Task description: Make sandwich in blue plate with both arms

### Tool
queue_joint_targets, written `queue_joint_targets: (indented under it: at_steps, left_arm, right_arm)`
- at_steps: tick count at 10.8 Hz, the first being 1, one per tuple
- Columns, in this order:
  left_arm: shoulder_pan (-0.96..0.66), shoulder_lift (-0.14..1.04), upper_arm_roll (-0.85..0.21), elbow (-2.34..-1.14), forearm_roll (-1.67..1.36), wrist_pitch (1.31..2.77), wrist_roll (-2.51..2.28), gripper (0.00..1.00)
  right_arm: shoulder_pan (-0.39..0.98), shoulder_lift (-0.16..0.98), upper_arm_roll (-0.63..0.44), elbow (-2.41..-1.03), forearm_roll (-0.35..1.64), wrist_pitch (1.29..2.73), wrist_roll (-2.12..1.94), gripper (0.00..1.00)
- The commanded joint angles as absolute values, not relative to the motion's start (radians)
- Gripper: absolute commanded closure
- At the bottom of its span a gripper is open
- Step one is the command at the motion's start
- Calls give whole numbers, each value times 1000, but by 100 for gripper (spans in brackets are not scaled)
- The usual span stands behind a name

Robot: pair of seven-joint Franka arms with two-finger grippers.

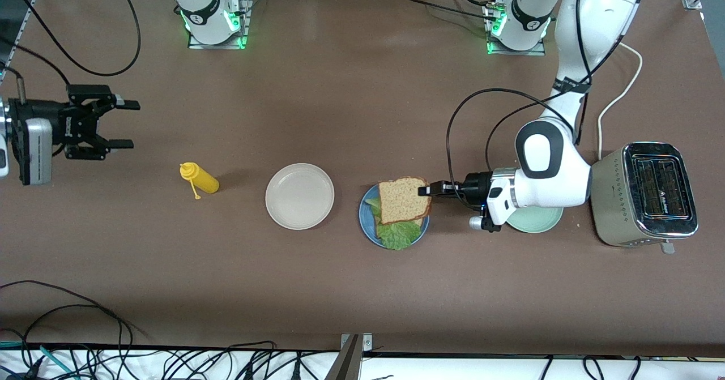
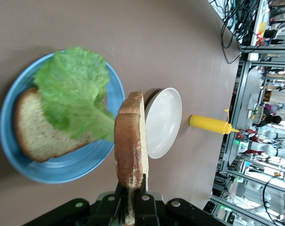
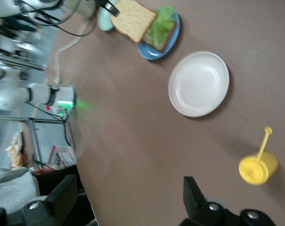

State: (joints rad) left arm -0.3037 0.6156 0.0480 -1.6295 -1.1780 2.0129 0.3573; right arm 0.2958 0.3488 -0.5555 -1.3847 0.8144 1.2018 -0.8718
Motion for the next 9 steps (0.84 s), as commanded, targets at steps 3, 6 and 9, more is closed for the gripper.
queue_joint_targets:
  at_steps: [3,6,9]
  left_arm:
    - [-353,693,57,-1568,-1282,2068,354,100]
    - [-360,736,57,-1569,-1278,2074,388,100]
    - [-344,755,61,-1580,-1270,2072,489,81]
  right_arm:
    - [151,158,-162,-1407,225,1351,-515,0]
    - [141,106,-106,-1478,-7,1484,-340,0]
    - [95,6,-58,-1687,-77,1748,-252,1]
